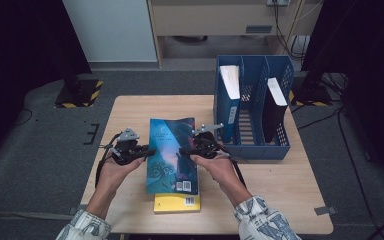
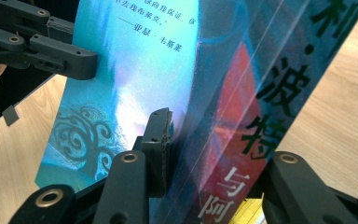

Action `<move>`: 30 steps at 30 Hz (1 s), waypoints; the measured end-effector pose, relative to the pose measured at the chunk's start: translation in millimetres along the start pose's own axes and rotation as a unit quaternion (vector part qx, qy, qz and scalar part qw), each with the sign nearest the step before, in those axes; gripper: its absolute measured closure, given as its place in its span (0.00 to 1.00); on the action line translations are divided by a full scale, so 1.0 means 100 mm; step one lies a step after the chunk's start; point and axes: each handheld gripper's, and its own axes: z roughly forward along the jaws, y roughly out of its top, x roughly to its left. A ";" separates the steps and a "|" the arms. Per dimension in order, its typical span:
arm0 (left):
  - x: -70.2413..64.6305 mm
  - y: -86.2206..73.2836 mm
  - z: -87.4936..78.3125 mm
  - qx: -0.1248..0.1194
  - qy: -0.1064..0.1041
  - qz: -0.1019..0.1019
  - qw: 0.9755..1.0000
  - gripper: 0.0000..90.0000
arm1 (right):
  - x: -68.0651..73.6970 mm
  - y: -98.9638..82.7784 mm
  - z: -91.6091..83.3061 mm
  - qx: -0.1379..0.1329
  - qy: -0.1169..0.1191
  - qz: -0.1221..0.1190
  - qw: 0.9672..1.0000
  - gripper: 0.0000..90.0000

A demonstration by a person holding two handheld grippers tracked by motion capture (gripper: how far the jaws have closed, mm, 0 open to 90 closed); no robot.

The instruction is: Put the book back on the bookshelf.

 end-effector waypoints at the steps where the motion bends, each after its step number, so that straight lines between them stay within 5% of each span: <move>1: 0.01 0.02 -0.01 -0.002 -0.001 0.001 1.000 0.83 | 0.00 0.02 -0.01 -0.003 -0.003 -0.006 1.000 0.71; 11: 0.20 0.20 0.01 -0.013 0.011 -0.001 1.000 0.86 | -0.01 0.29 0.01 -0.023 -0.036 -0.036 0.998 0.74; 17: 0.29 0.34 0.04 -0.019 0.037 0.001 0.999 0.88 | -0.06 0.46 0.09 -0.044 -0.053 -0.055 0.996 0.75; 22: 0.27 0.40 0.04 -0.025 0.043 0.013 0.999 0.88 | -0.11 0.49 0.08 -0.066 -0.061 -0.064 0.994 0.76; 30: 0.06 0.25 -0.11 -0.043 0.047 0.025 0.998 0.88 | -0.02 0.29 -0.04 -0.083 -0.054 -0.068 0.993 0.74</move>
